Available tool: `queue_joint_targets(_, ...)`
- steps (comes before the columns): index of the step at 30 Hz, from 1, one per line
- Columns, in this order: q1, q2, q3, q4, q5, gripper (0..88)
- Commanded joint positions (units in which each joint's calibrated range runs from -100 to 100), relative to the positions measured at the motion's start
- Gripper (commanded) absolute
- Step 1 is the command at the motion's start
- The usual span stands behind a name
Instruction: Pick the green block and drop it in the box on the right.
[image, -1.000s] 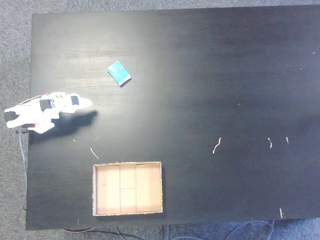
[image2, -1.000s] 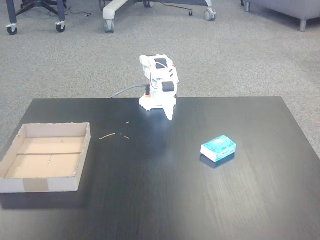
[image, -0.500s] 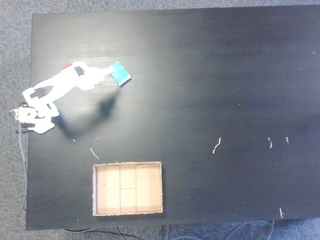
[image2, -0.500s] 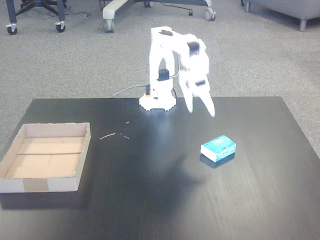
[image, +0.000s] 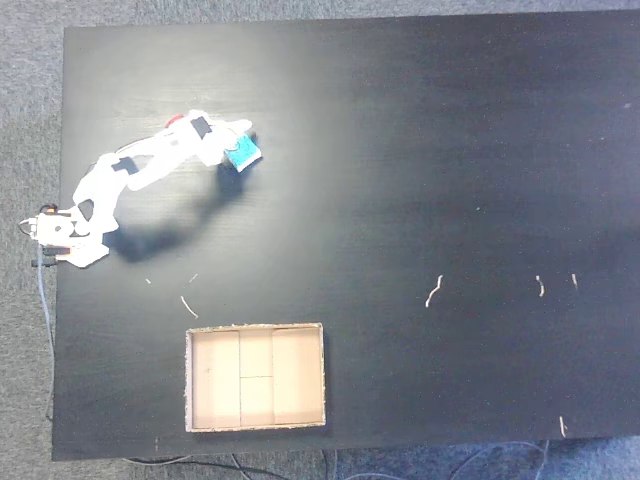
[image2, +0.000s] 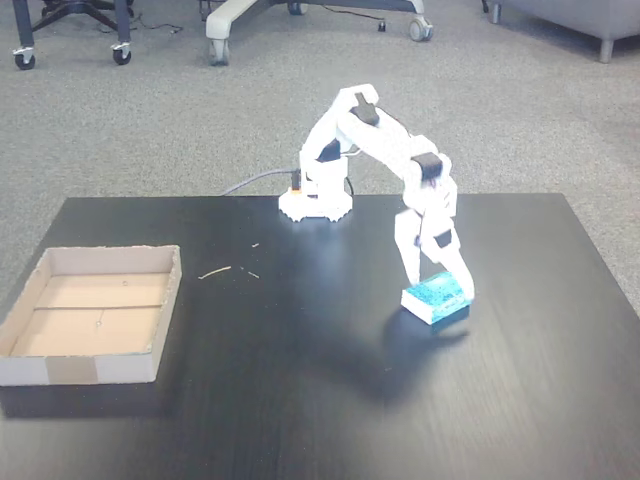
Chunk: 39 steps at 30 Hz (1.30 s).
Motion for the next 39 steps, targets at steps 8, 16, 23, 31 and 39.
queue_joint_targets(8, -1.33, 3.94, -4.64, 0.22, 1.37, 29.2)
queue_joint_targets(16, 11.23, -31.11, 6.51, 4.26, 0.59, 27.5)
queue_joint_targets(23, 43.03, -57.28, 16.66, -1.43, 3.57, 27.7)
queue_joint_targets(31, 54.99, -34.84, 5.60, -14.89, 4.84, 27.8)
queue_joint_targets(39, 69.32, -17.65, 2.43, -34.55, 9.38, 27.9)
